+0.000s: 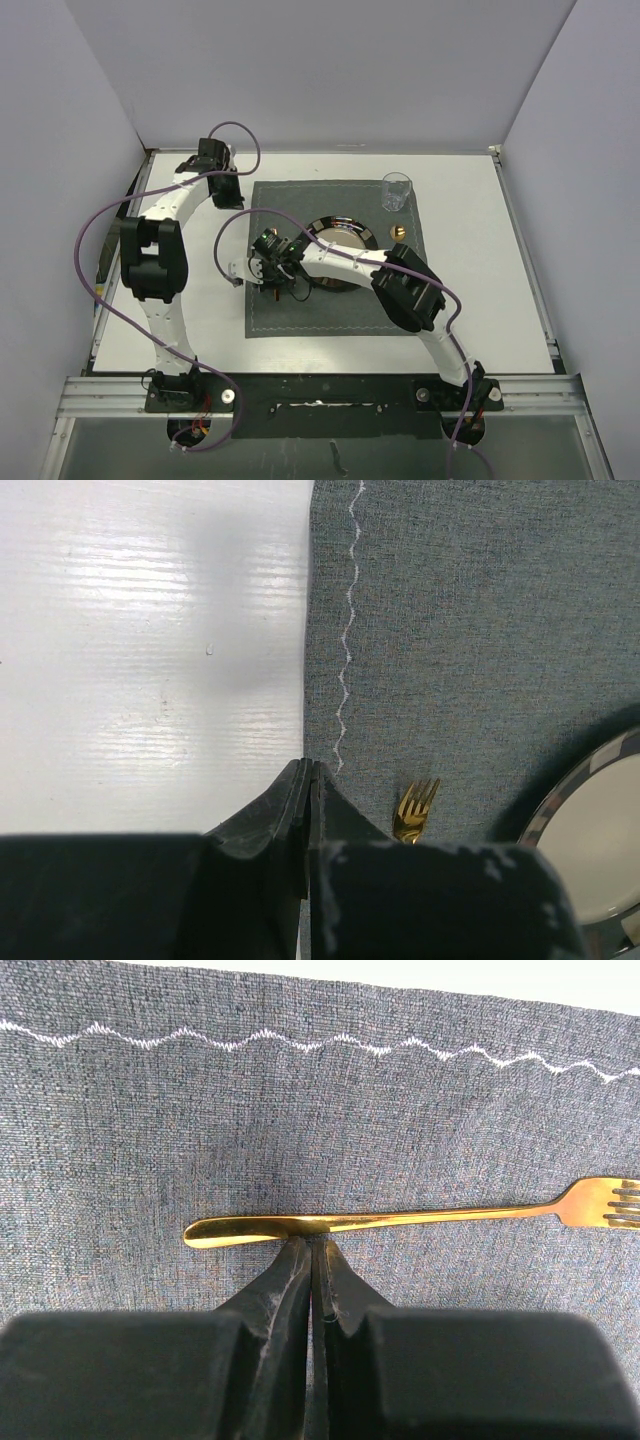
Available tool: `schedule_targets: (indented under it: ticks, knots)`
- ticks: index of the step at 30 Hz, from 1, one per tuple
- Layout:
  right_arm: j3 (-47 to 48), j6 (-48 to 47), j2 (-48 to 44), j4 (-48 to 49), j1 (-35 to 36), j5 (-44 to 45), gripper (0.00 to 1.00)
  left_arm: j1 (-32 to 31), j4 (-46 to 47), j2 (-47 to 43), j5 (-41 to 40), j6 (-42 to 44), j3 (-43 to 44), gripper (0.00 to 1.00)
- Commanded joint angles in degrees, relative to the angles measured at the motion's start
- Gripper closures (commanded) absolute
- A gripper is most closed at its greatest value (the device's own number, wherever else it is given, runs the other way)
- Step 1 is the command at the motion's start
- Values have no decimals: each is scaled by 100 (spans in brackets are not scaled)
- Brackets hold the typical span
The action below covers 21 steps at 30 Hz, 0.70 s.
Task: Set the dinner table for one person
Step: Place the fork on the napkin.
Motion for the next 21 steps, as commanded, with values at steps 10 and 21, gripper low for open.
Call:
schedule_targets:
  ticks: [10,21]
  knots:
    - [225,36,-28,-51,106,-98,100,26,314,-561,81,37,8,100]
    - [272,39,0,-45,115,-91,100,27,305,-552,119,34,-10,100]
